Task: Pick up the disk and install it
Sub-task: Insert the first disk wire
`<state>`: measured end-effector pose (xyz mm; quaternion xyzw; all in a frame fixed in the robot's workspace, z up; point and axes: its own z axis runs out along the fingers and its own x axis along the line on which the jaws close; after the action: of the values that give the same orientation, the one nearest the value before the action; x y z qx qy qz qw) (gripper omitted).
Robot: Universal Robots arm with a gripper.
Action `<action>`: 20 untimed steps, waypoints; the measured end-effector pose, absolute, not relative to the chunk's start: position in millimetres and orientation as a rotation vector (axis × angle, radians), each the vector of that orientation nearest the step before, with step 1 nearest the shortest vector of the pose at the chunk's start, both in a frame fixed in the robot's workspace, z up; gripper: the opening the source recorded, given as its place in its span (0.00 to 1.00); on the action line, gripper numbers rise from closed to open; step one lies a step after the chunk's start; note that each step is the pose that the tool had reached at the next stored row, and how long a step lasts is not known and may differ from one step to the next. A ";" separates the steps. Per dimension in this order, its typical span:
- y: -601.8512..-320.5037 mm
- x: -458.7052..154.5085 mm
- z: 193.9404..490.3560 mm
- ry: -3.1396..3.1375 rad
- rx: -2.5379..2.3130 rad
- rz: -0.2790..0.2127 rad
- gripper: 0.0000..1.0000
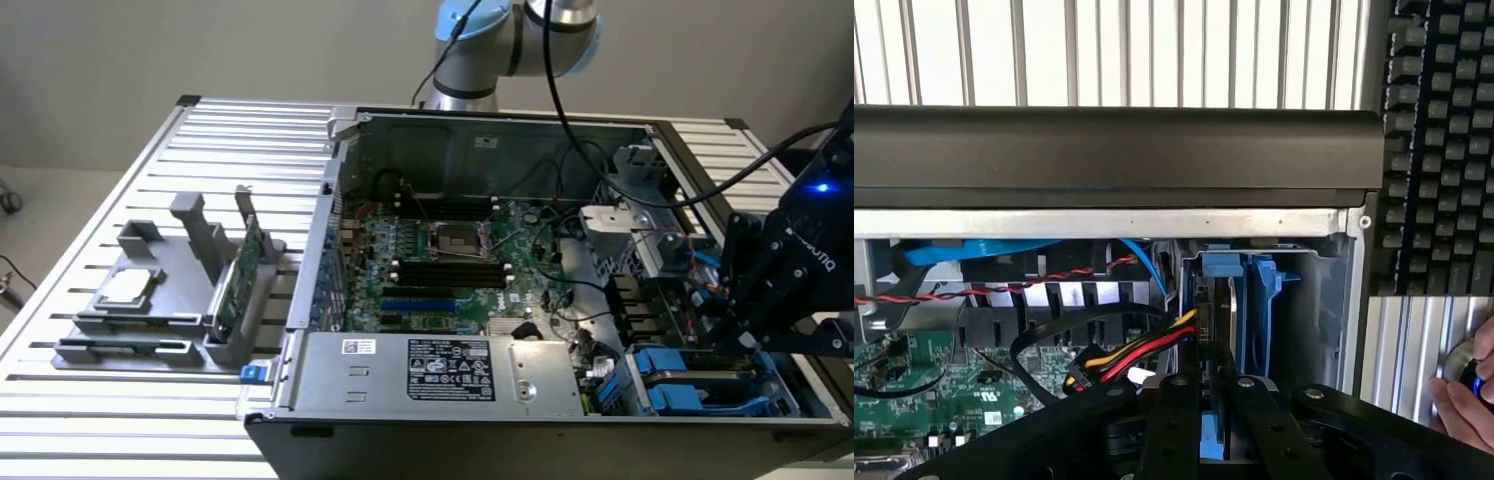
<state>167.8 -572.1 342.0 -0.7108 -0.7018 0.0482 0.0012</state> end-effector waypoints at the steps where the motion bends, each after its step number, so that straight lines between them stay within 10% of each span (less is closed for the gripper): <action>1: -572.2 167.8 341.9 -2.202 -2.232 0.151 0.16; 20: -573.5 167.9 338.7 -2.184 -2.248 0.152 0.16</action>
<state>167.9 -573.5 338.7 -0.7164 -0.6960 0.0486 0.0016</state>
